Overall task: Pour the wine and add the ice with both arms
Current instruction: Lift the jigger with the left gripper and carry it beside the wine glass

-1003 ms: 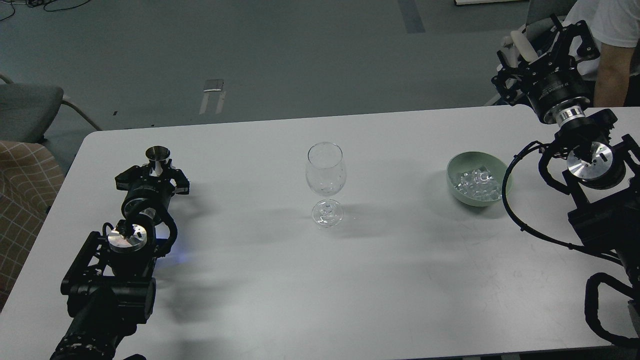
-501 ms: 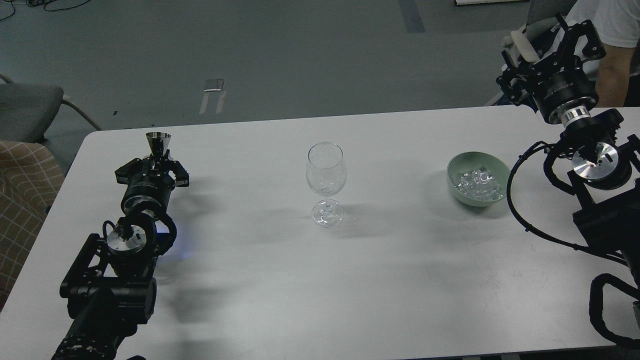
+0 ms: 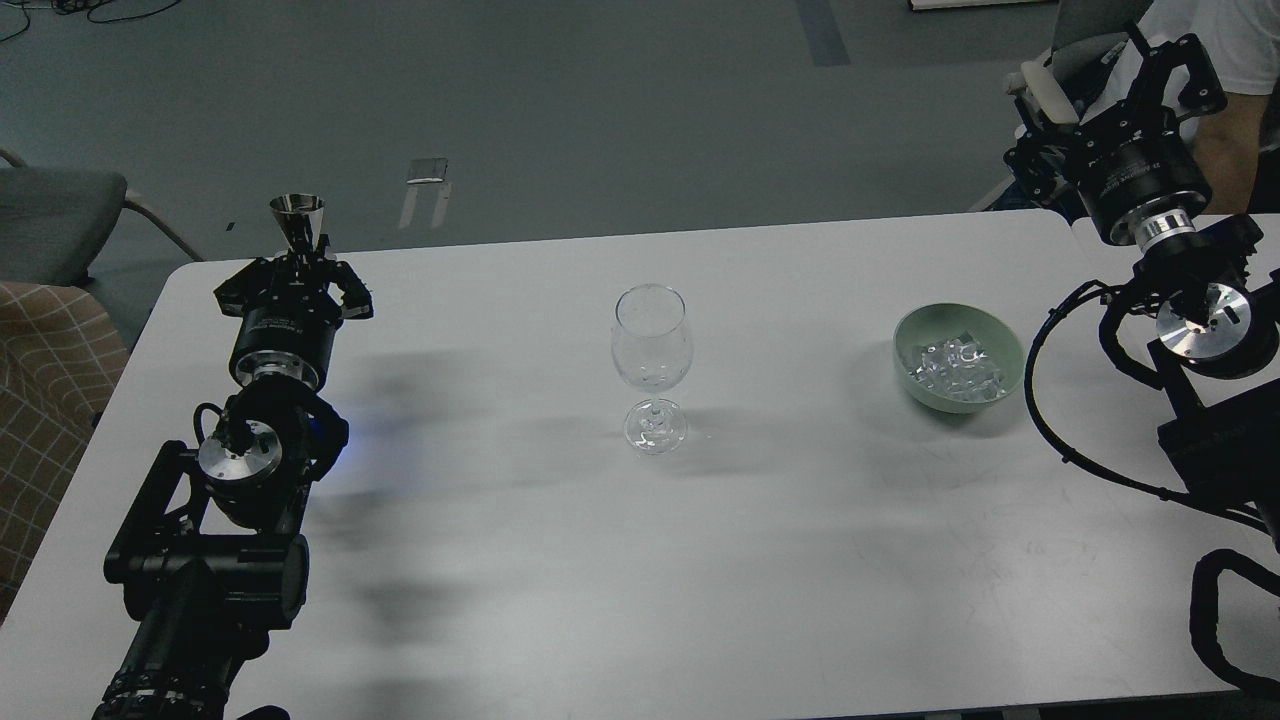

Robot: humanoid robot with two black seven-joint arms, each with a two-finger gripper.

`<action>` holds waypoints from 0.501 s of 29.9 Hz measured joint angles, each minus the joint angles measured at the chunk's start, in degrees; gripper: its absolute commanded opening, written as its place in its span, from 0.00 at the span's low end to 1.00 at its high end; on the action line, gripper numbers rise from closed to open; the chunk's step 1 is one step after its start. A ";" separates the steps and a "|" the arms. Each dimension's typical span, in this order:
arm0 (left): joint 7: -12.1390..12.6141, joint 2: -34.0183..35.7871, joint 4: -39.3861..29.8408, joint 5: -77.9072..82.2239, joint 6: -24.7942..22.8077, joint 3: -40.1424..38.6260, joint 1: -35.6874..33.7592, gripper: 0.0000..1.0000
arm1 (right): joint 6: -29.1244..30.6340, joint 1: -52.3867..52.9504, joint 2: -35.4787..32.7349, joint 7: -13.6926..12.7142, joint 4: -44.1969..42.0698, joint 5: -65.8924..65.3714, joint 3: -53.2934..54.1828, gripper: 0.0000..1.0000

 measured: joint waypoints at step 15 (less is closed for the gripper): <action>0.67 0.23 -8.31 -0.12 -0.01 1.11 1.99 0.13 | 0.00 -0.25 -1.06 -0.08 0.87 0.00 0.00 1.00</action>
